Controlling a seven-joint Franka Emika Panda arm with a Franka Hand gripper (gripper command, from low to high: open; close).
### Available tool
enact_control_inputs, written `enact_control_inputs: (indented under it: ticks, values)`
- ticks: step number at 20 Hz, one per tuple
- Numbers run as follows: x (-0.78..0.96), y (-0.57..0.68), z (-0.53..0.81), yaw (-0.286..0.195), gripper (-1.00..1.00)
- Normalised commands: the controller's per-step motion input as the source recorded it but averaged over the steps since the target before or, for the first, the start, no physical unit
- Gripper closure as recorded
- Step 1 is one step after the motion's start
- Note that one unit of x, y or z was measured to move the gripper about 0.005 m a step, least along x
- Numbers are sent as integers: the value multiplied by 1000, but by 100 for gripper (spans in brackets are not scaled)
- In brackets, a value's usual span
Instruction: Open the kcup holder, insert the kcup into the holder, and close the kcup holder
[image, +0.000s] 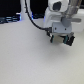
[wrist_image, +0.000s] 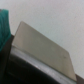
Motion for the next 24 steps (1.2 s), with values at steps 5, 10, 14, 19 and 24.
enact_control_inputs:
  ticks: [5, 10, 14, 19, 24]
  values:
    - [-552, 475, 18, 105, -100]
    - [-590, 503, 45, 99, -100]
    - [-620, 498, 24, 90, -100]
    - [-640, 523, 7, 76, -100]
    - [-623, 516, 8, 77, -100]
